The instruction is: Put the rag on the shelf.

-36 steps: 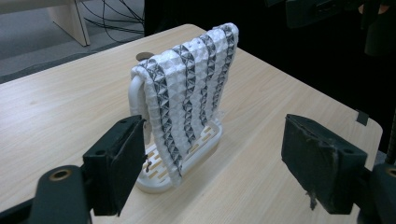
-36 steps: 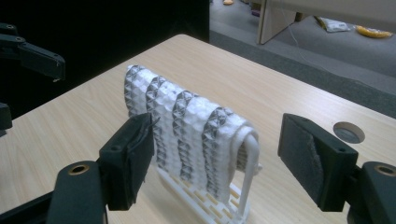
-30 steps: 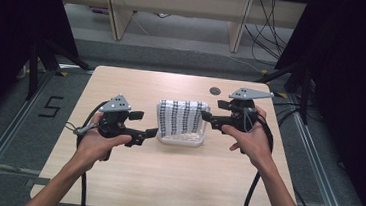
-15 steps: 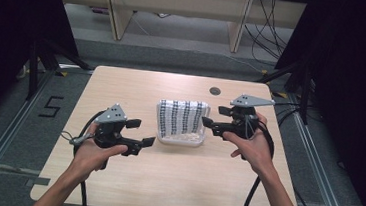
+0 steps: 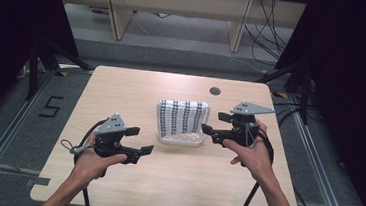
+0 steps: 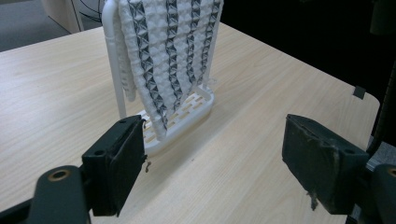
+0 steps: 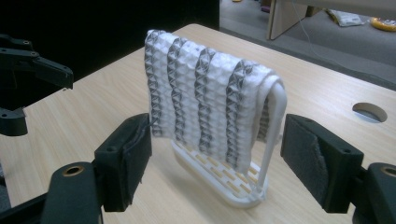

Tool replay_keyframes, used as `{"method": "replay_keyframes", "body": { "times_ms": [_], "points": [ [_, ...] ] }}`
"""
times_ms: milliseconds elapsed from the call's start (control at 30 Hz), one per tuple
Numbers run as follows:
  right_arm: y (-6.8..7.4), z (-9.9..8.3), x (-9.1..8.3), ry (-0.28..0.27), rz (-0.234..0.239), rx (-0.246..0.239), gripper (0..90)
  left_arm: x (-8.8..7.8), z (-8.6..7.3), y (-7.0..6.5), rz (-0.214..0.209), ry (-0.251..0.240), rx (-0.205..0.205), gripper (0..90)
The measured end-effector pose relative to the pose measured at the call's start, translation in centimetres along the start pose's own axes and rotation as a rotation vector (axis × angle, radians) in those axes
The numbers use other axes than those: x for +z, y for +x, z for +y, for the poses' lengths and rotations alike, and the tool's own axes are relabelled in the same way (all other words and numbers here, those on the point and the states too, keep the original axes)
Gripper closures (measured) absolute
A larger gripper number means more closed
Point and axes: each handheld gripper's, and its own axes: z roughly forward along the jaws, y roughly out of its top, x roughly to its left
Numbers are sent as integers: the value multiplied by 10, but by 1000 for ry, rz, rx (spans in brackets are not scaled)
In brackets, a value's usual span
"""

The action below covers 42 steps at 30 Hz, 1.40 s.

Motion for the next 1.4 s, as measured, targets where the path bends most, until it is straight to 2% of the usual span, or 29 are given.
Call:
{"method": "replay_keyframes", "body": {
  "times_ms": [67,100,233,267,300,333,433,467,533,700,733,800,833,867,933,1033,1067,1100,1133,1167,1233,1300,1333,1367,1400],
  "points": [
    [0,-3,0,-6,-5,-19,231,0,-2,-1,6,4,3,207],
    [2,-5,0,-2,0,4,222,0,-3,-1,-4,1,2,207],
    [1,-10,1,-20,-1,-13,201,1,-8,-3,0,6,12,203],
    [3,-11,0,-5,5,13,196,2,-9,-3,3,9,12,203],
    [2,-12,1,-12,11,1,194,2,-11,-4,3,12,13,203],
    [3,-14,0,-7,-3,-6,194,3,-13,-4,-4,12,12,203],
    [6,-21,2,-1,-8,-2,194,5,-20,-5,-2,34,13,202],
    [7,-22,0,13,-23,-6,195,6,-22,-5,-11,31,13,202],
    [7,-26,1,9,-15,-18,195,6,-26,-5,-10,36,9,202],
    [10,-37,3,35,-12,8,198,8,-35,-5,-16,47,-1,198],
    [8,-39,5,22,-11,-7,198,9,-37,-6,-16,46,-5,198],
    [9,-43,5,35,-12,-8,202,10,-40,-6,-14,52,-4,197],
    [8,-45,6,33,-18,-26,203,9,-41,-6,-11,56,-4,197],
    [10,-46,7,41,-8,-3,204,10,-42,-6,-14,60,-5,197],
    [11,-48,7,50,-1,13,205,11,-45,-7,-6,51,-8,197],
    [11,-52,9,48,0,-13,207,11,-48,-6,-17,49,-11,197],
    [13,-53,10,48,0,9,207,10,-48,-6,-14,59,-13,197],
    [13,-54,10,48,3,10,207,10,-50,-6,-13,53,-16,197],
    [12,-55,11,40,-6,-27,207,10,-51,-6,-15,55,-15,197],
    [14,-57,10,50,7,-4,209,10,-53,-7,-17,50,-14,197],
    [14,-59,11,49,15,-5,209,9,-54,-7,-15,55,-13,197],
    [17,-61,9,60,0,12,210,8,-56,-8,-13,51,-14,195],
    [16,-63,11,52,22,-12,210,8,-57,-8,-13,52,-11,189],
    [18,-65,10,48,13,0,209,7,-58,-9,-17,47,-11,184],
    [16,-66,9,48,16,-21,209,8,-60,-9,-22,38,-12,178]
  ]
}}
